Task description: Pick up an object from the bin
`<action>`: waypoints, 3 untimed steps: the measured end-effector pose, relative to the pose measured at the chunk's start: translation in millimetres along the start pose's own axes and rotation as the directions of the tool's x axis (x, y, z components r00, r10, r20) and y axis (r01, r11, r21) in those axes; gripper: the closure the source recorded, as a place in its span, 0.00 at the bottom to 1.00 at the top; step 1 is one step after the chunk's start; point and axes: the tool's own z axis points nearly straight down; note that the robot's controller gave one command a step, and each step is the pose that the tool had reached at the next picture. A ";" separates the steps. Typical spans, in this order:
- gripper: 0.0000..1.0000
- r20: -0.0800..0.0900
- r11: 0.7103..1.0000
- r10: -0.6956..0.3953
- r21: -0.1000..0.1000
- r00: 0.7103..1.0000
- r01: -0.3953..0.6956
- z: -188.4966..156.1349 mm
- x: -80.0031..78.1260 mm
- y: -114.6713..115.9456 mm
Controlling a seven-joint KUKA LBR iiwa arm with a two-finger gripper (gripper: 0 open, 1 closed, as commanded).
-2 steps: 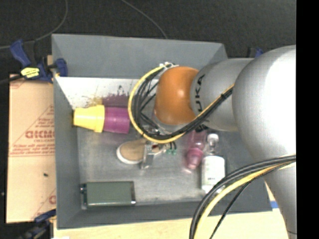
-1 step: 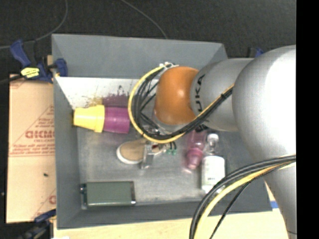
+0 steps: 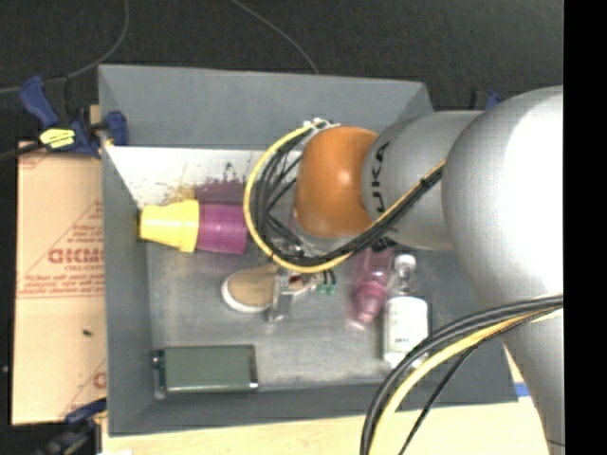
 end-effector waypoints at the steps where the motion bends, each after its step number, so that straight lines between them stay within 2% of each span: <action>1: 1.00 0.000 1.000 0.000 0.000 1.000 0.000 0.0 0.0 0.0; 3: 1.00 0.000 1.000 0.000 0.000 1.000 0.000 0.0 0.0 -0.1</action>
Offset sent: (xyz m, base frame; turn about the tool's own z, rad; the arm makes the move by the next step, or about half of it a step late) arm 0.0000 0.0000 0.0000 0.0000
